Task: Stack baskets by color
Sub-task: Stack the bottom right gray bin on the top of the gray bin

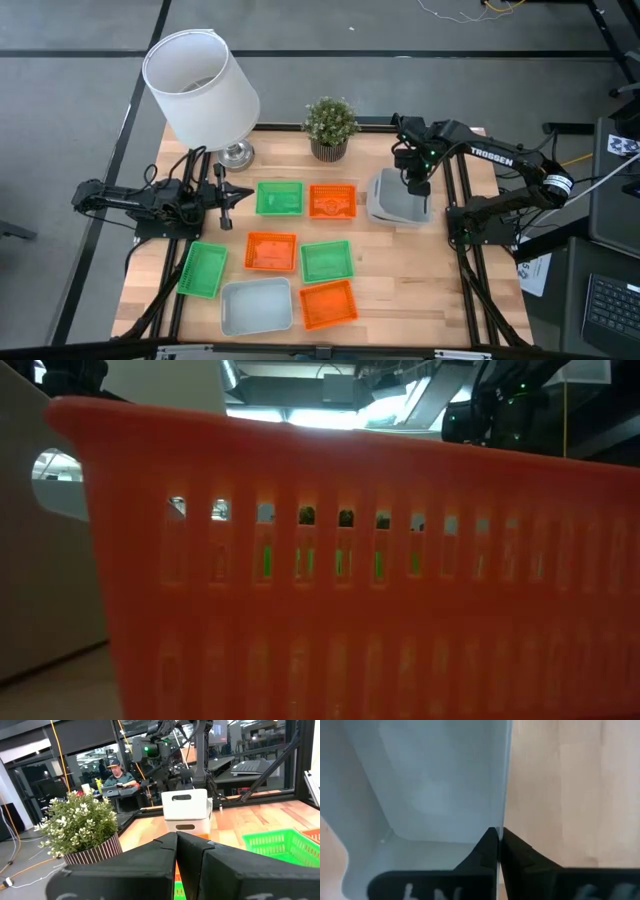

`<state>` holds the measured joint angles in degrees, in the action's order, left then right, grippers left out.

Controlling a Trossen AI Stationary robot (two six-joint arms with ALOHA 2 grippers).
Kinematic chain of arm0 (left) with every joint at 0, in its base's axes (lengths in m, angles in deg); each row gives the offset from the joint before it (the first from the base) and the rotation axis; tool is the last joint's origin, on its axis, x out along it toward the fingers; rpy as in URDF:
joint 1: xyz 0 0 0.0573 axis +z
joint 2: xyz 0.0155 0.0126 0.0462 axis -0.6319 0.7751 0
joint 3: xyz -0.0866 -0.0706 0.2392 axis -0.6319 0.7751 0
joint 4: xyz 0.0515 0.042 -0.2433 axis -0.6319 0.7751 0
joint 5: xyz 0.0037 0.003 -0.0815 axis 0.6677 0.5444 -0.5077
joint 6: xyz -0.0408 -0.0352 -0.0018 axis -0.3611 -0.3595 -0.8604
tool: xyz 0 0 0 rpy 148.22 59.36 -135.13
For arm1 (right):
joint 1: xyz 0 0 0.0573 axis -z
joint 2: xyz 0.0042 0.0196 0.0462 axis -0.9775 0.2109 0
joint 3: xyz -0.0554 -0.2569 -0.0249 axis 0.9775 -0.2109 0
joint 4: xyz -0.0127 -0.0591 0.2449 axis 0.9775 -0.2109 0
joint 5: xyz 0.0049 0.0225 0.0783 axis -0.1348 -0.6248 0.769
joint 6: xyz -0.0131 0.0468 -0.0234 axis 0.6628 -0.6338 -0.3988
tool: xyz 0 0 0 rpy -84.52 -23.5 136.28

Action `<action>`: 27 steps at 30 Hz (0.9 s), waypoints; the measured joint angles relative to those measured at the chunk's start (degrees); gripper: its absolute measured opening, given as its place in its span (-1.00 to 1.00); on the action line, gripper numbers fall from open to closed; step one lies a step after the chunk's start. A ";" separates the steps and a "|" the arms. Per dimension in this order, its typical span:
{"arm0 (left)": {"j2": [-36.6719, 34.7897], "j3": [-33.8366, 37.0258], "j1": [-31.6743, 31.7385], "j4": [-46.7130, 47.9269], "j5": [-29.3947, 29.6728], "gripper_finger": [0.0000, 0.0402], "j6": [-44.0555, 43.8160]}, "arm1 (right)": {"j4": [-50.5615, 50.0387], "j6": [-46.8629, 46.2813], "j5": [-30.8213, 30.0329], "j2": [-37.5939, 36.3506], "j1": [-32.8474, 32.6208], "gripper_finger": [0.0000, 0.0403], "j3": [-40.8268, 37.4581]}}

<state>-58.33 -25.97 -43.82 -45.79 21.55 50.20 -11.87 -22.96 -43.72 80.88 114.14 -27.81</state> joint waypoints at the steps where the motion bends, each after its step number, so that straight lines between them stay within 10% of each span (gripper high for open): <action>1: 0.00 0.00 0.00 0.07 0.00 -1.00 0.00 | -0.14 0.00 -0.02 -0.02 0.00 -0.98 0.63; 27: -0.01 0.00 -0.02 1.76 0.00 -1.00 -0.02 | -18.38 -2.87 -1.87 6.91 -2.20 -1.00 12.21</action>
<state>-58.33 -25.97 -43.83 -44.03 21.55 50.18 -30.25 -25.83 -45.59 87.79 111.94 -15.61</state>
